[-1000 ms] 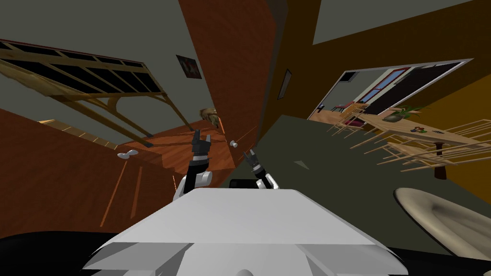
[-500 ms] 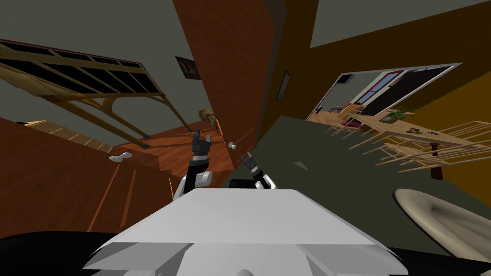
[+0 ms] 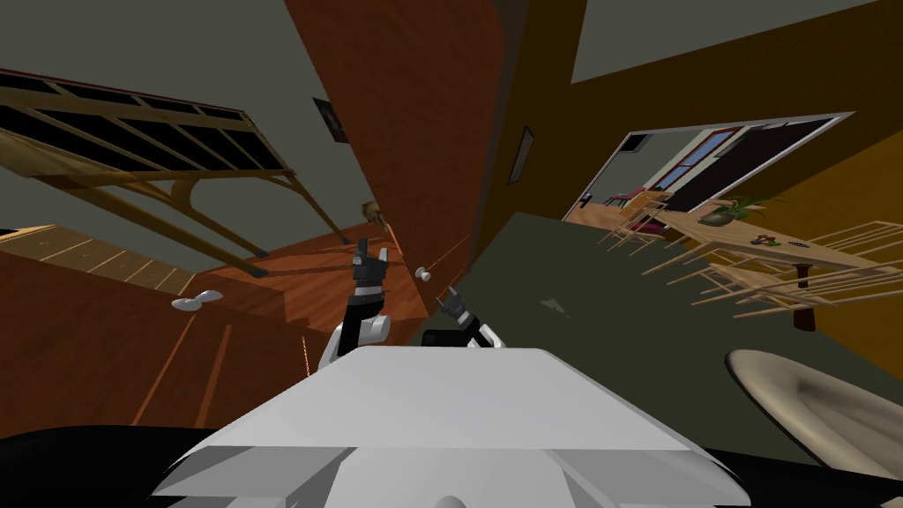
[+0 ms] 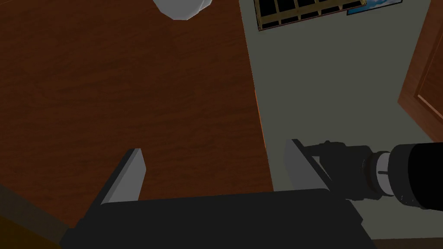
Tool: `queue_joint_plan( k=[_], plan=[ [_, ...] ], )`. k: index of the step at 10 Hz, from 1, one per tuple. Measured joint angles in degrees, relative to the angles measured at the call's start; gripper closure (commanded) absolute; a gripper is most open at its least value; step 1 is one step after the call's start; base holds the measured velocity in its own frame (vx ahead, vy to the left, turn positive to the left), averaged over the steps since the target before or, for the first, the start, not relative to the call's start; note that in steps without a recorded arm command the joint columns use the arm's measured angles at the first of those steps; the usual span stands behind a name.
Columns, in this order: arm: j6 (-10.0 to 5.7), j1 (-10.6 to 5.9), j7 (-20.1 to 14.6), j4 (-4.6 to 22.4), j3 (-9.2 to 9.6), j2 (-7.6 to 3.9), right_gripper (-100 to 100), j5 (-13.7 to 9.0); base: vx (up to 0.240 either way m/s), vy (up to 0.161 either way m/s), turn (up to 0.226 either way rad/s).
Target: Push the door open
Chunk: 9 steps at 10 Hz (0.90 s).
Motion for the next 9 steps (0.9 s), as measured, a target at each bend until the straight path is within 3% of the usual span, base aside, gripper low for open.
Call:
queue_joint_plan(
  k=[1,4,5,9],
  plan=[
    [0.32,0.09,1.1,0.3,0.90,-0.24,-100,0.5,0.087,-0.026,-0.018],
    [-1.08,-1.82,5.8,6.7,2.80,0.61,-100,1.8,0.131,-0.028,-0.020],
    [-0.87,-1.68,7.0,6.8,3.73,0.13,-100,2.4,0.120,-0.034,-0.015],
    [-1.14,-2.99,11.0,10.9,5.89,0.16,-100,3.7,0.107,-0.011,-0.011]
  ],
)
